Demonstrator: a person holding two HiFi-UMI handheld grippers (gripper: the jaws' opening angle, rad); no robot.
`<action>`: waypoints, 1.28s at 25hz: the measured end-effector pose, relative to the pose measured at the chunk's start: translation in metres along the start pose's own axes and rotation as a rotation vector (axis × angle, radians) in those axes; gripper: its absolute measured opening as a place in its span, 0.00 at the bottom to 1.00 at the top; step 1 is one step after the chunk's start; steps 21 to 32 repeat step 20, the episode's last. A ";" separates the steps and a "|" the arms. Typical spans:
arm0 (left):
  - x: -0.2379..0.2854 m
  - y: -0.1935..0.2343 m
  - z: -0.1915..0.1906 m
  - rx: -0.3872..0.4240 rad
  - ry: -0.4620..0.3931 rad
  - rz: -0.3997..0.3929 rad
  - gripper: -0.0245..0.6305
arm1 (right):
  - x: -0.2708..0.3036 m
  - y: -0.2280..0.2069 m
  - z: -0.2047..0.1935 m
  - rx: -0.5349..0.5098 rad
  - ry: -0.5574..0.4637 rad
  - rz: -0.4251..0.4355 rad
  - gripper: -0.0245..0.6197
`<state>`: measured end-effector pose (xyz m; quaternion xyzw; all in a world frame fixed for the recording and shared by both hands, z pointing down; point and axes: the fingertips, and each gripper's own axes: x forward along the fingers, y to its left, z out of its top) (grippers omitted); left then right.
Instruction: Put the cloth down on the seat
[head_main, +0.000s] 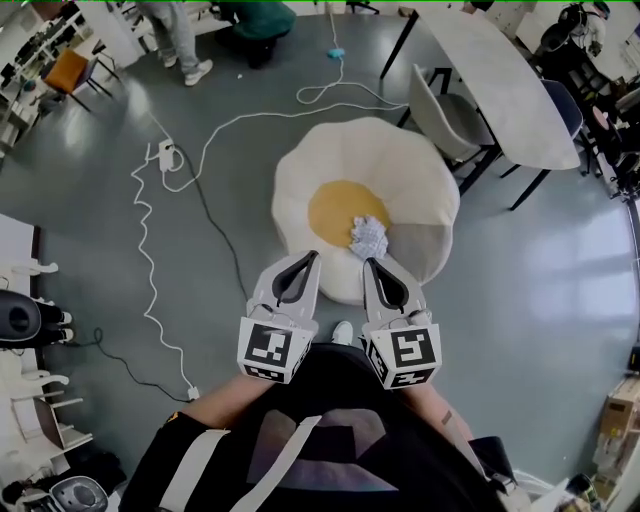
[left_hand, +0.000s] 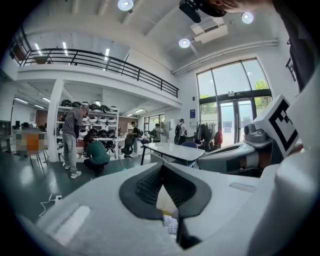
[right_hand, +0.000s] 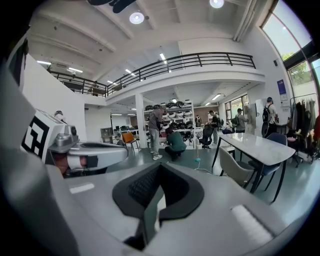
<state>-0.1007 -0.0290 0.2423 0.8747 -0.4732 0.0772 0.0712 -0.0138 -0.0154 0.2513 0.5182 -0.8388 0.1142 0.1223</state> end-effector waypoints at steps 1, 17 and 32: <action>-0.003 0.006 -0.001 -0.001 -0.002 0.004 0.04 | 0.003 0.005 0.001 0.003 -0.002 0.002 0.04; -0.022 0.032 0.000 0.006 -0.023 -0.004 0.04 | 0.018 0.033 0.002 -0.002 -0.005 -0.003 0.04; -0.022 0.030 0.000 0.007 -0.026 -0.006 0.04 | 0.018 0.032 0.001 -0.001 -0.005 -0.003 0.04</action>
